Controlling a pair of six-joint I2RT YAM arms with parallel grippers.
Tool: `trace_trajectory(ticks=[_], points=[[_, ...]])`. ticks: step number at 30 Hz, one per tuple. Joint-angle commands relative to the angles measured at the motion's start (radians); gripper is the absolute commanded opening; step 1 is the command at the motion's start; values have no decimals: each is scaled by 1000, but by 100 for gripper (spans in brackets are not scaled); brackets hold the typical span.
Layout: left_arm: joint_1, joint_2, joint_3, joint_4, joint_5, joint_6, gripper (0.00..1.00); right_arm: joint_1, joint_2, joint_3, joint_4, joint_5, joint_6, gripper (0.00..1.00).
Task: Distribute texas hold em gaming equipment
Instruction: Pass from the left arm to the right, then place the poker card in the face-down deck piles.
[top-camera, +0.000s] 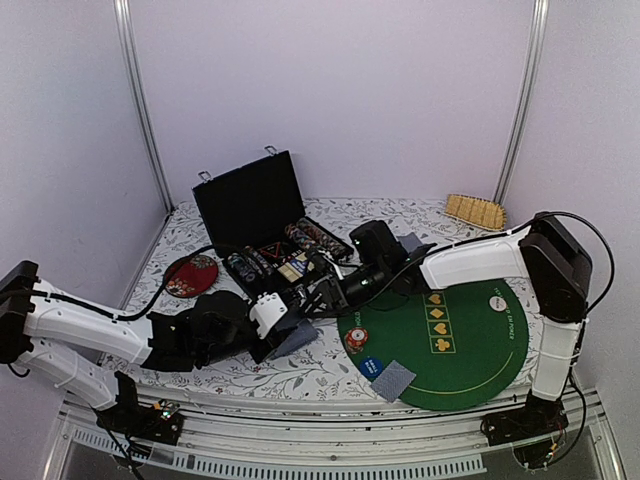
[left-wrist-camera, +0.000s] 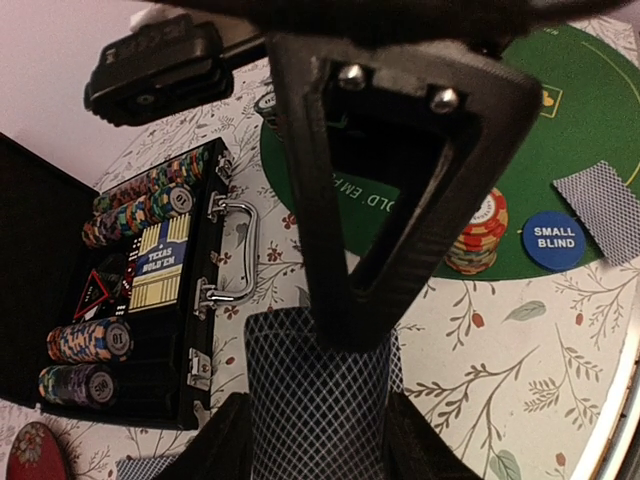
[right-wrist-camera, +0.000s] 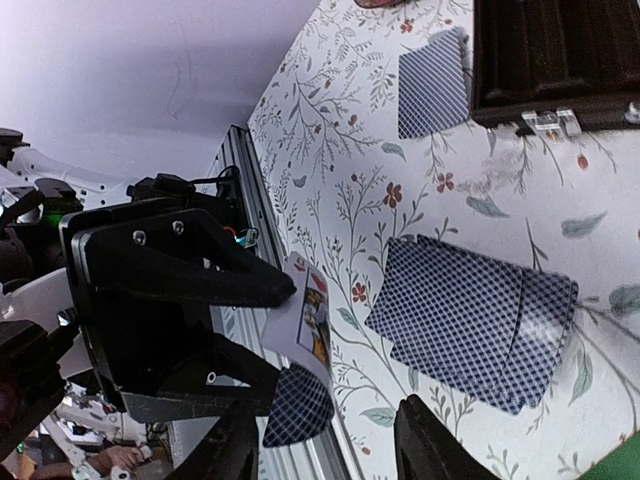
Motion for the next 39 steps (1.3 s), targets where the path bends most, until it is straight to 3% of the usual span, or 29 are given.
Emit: trace_trajectory(ticks=[1,4,7,8,10,14,17,20,27,34,39], points=[[-8,13,-2,36,-22,9,45,10,61,72,29,-65,9,42],[-8,16,-3,41,-26,12,45,14,90,93,28,-77,11,29],[-8,26,0,32,-34,11,45,15,100,100,13,-80,9,6],[-8,26,6,19,-38,3,46,15,95,98,0,-65,4,3],[-8,20,22,-26,-39,-31,51,13,85,95,-23,-27,-14,2],[-2,-22,74,-184,1,-171,85,12,102,99,-21,29,-6,2],[14,-77,120,-301,24,-285,98,12,148,127,-25,33,6,2],[54,-141,152,-395,35,-380,98,8,178,128,8,37,23,2],[305,-229,150,-517,82,-699,98,1,218,141,75,79,95,2],[505,-148,91,-591,62,-1000,92,0,225,117,42,81,88,3],[526,-33,88,-583,58,-1121,94,0,204,96,12,107,71,12]])
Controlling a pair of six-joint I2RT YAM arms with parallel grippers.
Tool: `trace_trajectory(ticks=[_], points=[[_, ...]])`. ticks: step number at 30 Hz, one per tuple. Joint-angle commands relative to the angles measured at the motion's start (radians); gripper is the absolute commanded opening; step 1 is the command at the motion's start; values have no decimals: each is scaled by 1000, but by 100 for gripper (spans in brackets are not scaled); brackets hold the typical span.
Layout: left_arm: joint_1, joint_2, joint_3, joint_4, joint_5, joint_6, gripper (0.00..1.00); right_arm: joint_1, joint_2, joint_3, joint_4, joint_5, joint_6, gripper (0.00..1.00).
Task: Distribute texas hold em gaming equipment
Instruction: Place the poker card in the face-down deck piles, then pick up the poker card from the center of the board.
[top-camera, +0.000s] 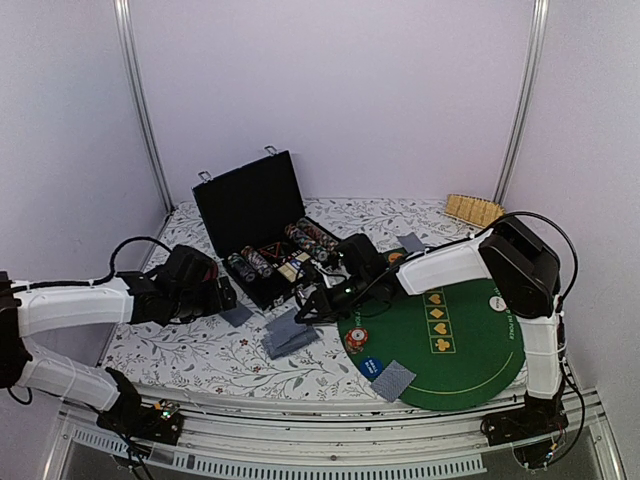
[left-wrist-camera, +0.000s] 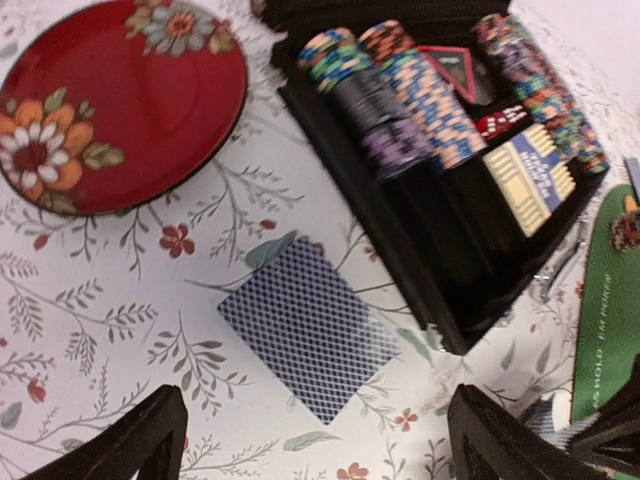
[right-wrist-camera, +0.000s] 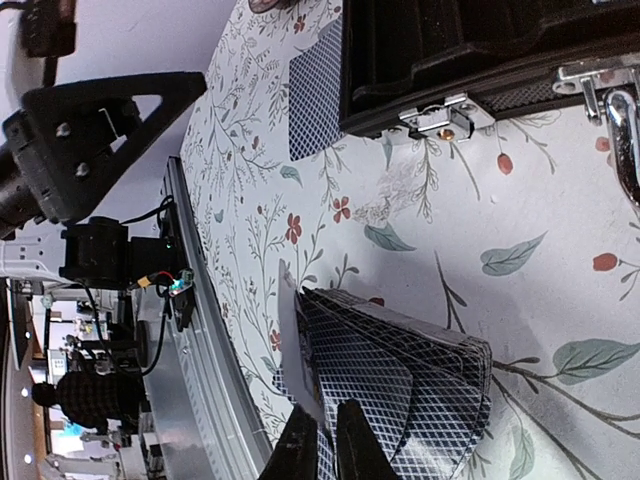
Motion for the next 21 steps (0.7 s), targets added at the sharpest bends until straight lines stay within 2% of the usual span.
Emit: trace_trajectory(ticks=[1,5,12,18,21], points=[[16,95,-5,-15,7,-172,94,-2,-2,-18,-24,32,-15,15],[16,205,15,-3,14,-230,95,-2,-28,-20,-65,84,-33,32],[12,300,35,-4,-2,-326,95,5,-139,6,-232,288,-141,46],[-12,378,94,-65,-49,-379,98,9,-242,21,-366,497,-244,51],[-40,415,134,-118,-93,-421,98,9,-289,9,-389,547,-287,53]])
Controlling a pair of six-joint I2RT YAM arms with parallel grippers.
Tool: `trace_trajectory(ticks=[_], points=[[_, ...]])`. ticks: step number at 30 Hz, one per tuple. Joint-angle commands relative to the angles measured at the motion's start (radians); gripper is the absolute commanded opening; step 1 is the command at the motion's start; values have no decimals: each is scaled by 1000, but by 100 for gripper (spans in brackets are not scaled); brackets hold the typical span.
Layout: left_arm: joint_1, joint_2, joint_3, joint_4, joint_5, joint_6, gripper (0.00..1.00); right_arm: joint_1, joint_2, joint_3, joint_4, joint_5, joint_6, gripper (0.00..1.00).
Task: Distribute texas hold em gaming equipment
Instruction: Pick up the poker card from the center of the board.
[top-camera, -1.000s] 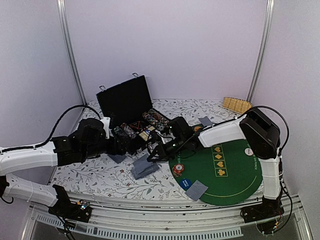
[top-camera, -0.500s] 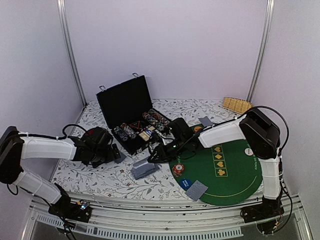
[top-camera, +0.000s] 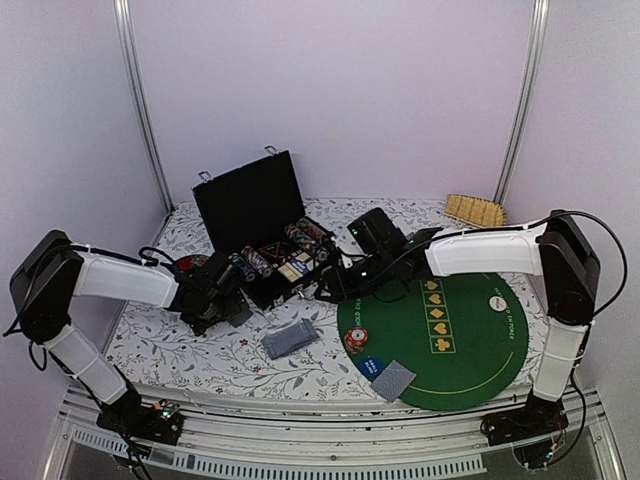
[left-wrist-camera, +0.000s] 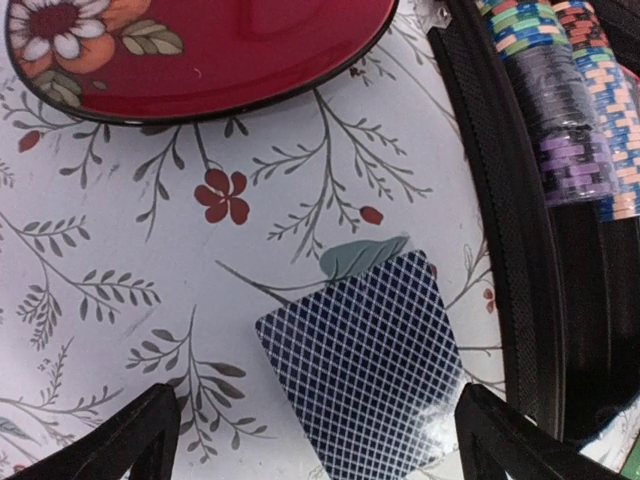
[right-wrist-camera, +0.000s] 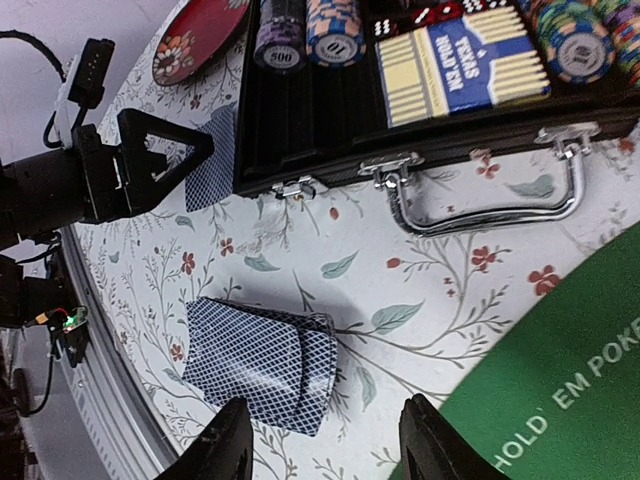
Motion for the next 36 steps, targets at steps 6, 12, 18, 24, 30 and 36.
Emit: trace_trajectory(ticks=[6,12,18,24,30,36], points=[[-73,122,105,-202,-106,-162,98,7,-128,-20,-86,162,-152,54],[-90,174,176,-258,-138,-185,98,7,-124,-46,-64,146,-175,54],[-98,207,214,-263,-147,-189,98,6,-124,-70,-43,122,-181,54],[-114,200,256,-269,-184,-200,98,6,-119,-77,-40,110,-185,54],[-113,173,243,-258,-237,-220,98,6,-126,-97,-32,114,-186,54],[-114,255,285,-281,-216,-188,98,7,-135,-106,-24,114,-183,54]])
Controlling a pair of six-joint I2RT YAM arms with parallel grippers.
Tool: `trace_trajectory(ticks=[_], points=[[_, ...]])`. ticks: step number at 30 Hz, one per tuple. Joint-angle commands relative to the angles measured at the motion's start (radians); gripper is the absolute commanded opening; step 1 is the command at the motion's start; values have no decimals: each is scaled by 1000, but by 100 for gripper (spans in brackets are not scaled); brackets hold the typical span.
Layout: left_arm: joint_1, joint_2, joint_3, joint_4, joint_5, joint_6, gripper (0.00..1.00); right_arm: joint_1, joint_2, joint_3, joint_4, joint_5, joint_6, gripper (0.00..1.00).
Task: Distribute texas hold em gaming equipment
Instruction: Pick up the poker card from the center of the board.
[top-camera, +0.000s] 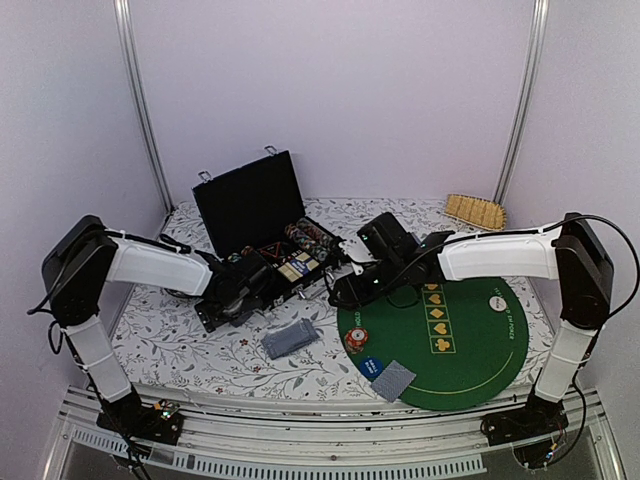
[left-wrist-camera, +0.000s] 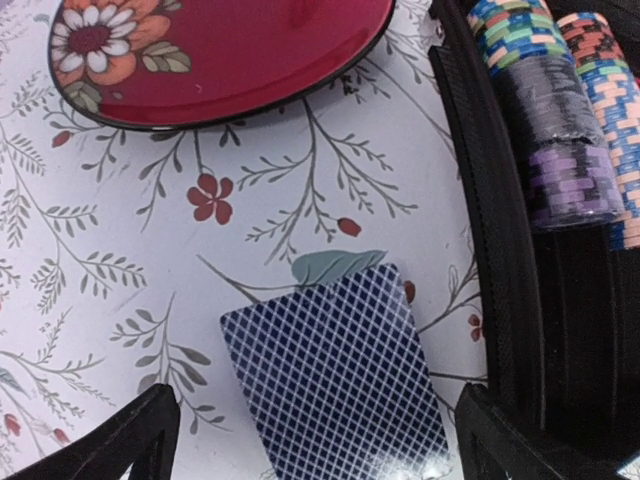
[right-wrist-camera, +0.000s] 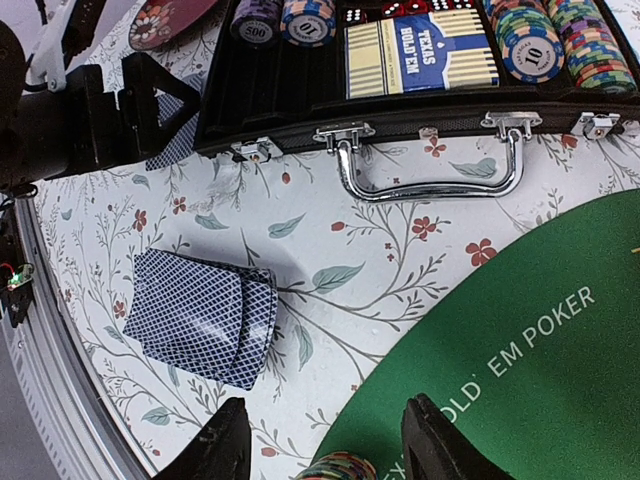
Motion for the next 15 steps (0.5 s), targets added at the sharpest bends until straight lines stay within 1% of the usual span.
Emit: trace_trajectory(ticks=[1,6,10,15], points=[[-7,76,53,-30,-5,20,98,7,-32,-19,26,-4,-9,54],[-18,137,99,-49,7,36,98,7,-37,-24,34,-13,-7,54],[-21,144,101,-123,-13,10,98,6,-37,-24,29,-16,-8,54],[-23,67,-20,-134,-6,-9,98,6,-36,-24,32,-17,-11,54]])
